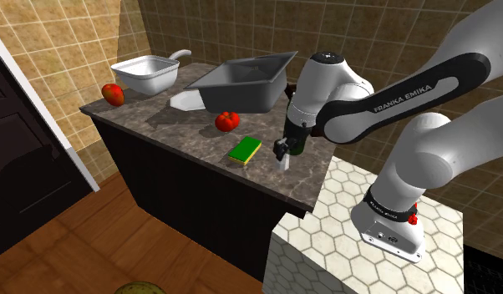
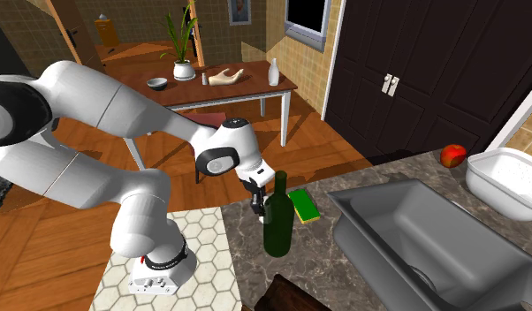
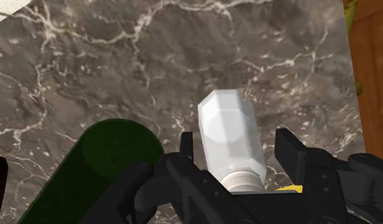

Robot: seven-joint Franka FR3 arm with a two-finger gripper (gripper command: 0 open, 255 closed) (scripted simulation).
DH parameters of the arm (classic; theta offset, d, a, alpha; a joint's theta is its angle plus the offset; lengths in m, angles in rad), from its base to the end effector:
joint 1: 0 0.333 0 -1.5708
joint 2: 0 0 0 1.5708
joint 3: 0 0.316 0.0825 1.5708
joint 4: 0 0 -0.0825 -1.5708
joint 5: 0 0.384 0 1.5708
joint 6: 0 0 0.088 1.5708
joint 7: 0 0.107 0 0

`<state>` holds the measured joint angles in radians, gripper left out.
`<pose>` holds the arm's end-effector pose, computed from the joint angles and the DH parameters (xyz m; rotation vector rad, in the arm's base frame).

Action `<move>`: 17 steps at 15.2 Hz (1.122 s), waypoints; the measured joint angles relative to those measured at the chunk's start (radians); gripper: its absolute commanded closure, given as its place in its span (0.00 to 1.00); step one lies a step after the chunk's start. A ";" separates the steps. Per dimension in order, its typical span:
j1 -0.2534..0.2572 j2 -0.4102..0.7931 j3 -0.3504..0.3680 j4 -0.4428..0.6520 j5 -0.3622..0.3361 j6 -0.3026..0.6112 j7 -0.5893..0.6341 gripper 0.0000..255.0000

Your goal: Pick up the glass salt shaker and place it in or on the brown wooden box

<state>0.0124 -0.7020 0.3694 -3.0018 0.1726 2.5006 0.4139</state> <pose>0.2945 0.0905 0.3356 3.0560 -0.3429 0.3252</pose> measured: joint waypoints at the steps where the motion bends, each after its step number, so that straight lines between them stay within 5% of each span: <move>1: 0.000 0.000 0.000 0.001 0.000 0.000 0.000 1.00; 9: 0.000 0.000 0.000 0.001 0.000 0.000 0.000 1.00; 17: 0.002 -0.084 -0.029 0.058 -0.012 -0.140 -0.014 1.00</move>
<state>0.0141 -0.7863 0.3407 -2.9437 0.1608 2.3603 0.4001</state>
